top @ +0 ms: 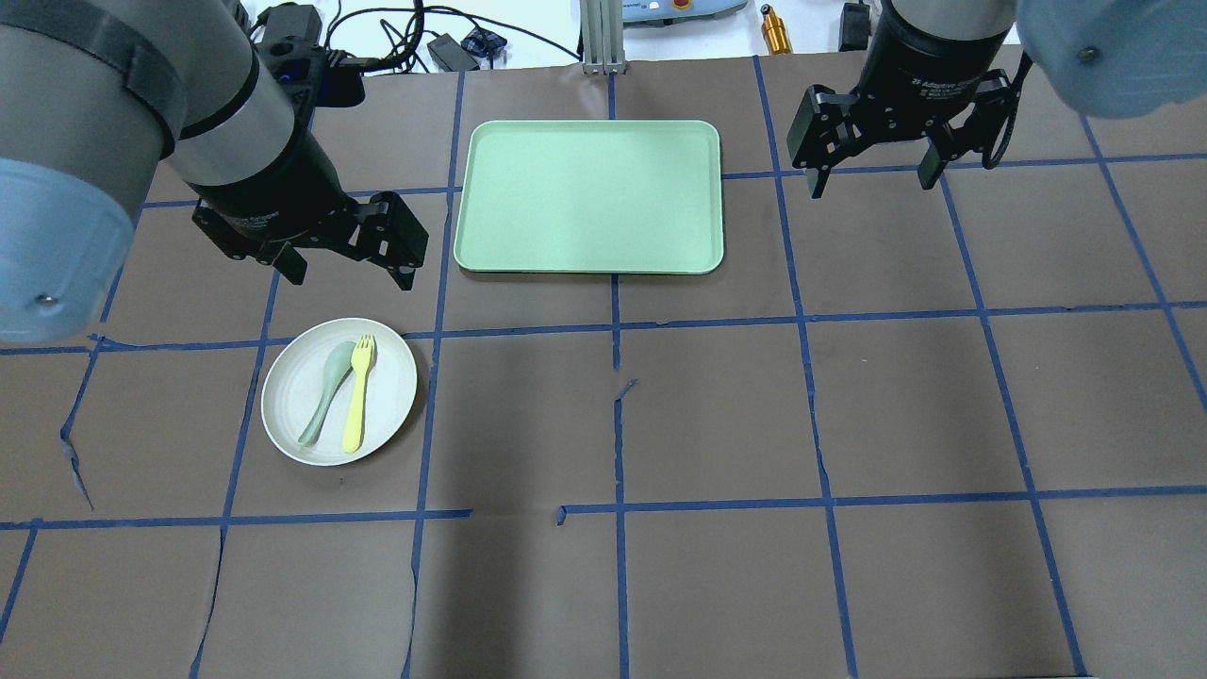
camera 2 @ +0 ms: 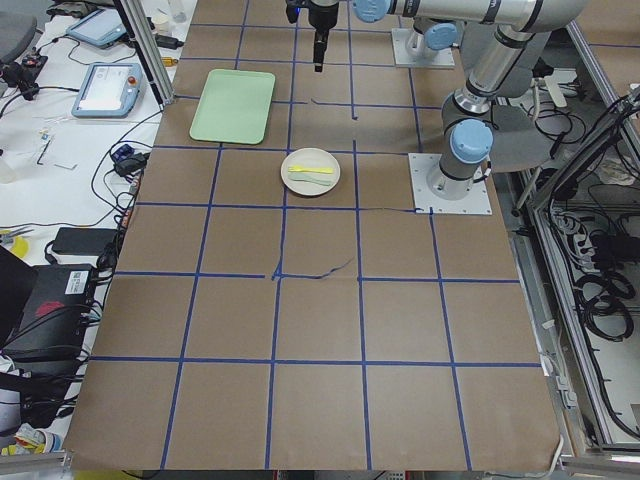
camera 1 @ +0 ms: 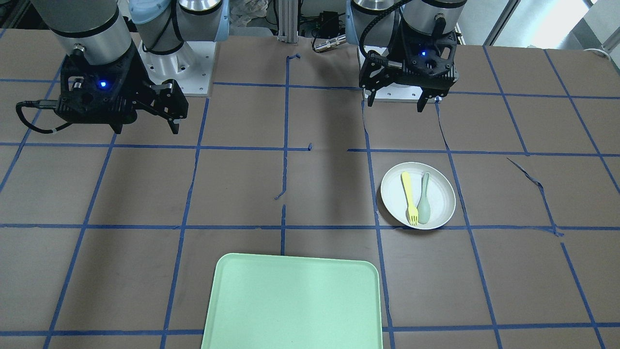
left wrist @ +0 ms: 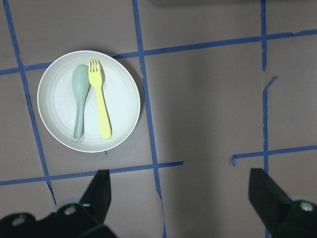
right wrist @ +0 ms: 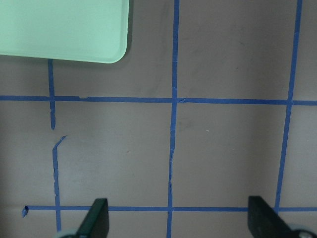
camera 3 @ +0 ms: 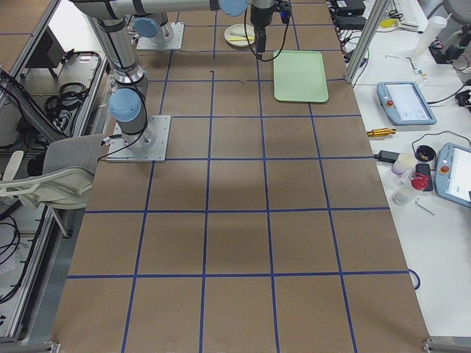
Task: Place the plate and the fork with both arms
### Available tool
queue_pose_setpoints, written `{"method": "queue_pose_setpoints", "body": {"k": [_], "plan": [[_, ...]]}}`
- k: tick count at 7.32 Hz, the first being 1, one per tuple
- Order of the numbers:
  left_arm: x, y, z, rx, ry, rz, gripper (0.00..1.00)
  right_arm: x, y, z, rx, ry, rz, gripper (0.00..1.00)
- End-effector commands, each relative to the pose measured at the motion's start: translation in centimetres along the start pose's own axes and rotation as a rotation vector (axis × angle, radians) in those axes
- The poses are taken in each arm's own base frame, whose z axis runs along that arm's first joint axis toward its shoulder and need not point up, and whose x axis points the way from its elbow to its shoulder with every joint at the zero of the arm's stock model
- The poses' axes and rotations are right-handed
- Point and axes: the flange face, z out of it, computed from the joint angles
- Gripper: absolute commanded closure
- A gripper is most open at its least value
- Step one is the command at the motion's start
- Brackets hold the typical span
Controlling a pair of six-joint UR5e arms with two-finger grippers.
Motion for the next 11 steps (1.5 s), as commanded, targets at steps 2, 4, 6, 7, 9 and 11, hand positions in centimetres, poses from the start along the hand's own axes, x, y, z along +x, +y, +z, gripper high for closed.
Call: {"method": "queue_pose_setpoints", "body": {"k": [2, 4, 6, 7, 9, 11], "plan": [[0.0, -0.3, 0.7, -0.022, 0.000, -0.003, 0.00, 0.0, 0.1, -0.1, 0.001, 0.000, 0.003, 0.00], [-4.0, -3.0, 3.9, -0.028, 0.004, -0.058, 0.00, 0.0, 0.0, 0.1, -0.001, 0.001, 0.003, 0.00], [-14.8, -2.1, 13.3, -0.025, 0.016, -0.094, 0.00, 0.0, 0.0, -0.1, 0.003, 0.003, 0.003, 0.00], [-17.2, -0.8, 17.6, 0.003, 0.004, -0.120, 0.00, 0.0, 0.0, 0.0, 0.001, 0.003, 0.003, 0.00], [-23.1, 3.1, 24.8, -0.044, 0.028, -0.062, 0.09, 0.0, 0.0, 0.1, -0.002, 0.003, 0.003, 0.00], [-25.3, 2.6, 28.3, -0.048, 0.028, -0.087, 0.19, 0.0, -0.1, 0.2, -0.002, -0.003, 0.003, 0.00]]}}
